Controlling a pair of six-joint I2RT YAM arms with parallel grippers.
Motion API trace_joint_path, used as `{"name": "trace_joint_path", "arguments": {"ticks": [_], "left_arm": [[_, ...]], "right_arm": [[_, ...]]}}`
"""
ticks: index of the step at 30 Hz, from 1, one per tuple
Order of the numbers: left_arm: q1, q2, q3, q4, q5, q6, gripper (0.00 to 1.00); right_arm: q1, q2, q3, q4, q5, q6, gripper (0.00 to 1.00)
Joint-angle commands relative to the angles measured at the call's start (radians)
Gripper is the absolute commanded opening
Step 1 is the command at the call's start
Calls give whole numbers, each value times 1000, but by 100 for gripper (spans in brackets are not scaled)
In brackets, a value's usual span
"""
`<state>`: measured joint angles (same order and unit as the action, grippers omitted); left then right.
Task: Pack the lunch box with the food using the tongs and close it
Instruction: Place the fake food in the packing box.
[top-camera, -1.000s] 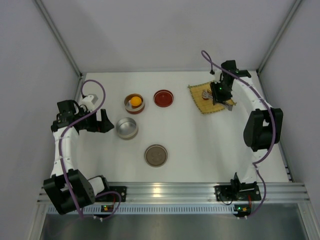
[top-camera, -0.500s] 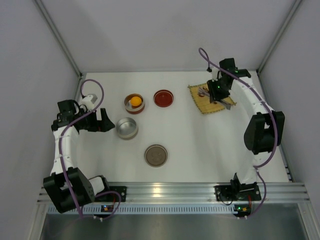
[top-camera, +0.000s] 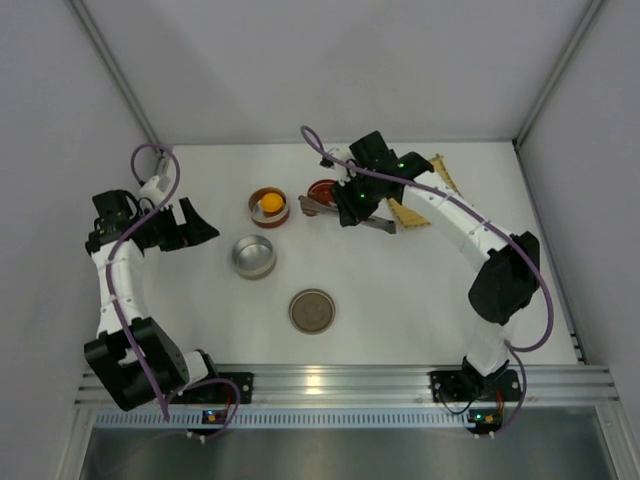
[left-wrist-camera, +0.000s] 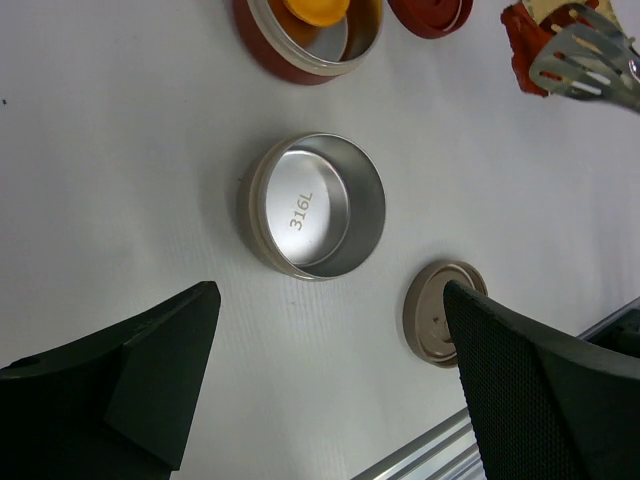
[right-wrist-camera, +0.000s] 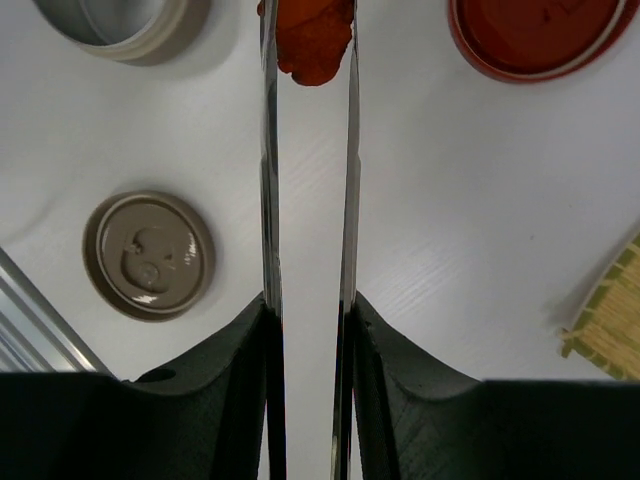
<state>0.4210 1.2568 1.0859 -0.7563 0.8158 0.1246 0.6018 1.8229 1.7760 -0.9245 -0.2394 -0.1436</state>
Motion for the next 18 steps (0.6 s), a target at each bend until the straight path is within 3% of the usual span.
{"name": "trace_joint_path", "arguments": {"ticks": [1, 8, 18], "left_arm": [[65, 53, 51, 14, 98, -28, 98], [75, 50, 29, 37, 54, -23, 98], [78, 47, 12, 44, 59, -5, 98]], "right_arm": [[78, 4, 80, 95, -41, 25, 2], [208, 90, 149, 131, -61, 55, 2], [302, 162, 148, 156, -47, 55, 3]]}}
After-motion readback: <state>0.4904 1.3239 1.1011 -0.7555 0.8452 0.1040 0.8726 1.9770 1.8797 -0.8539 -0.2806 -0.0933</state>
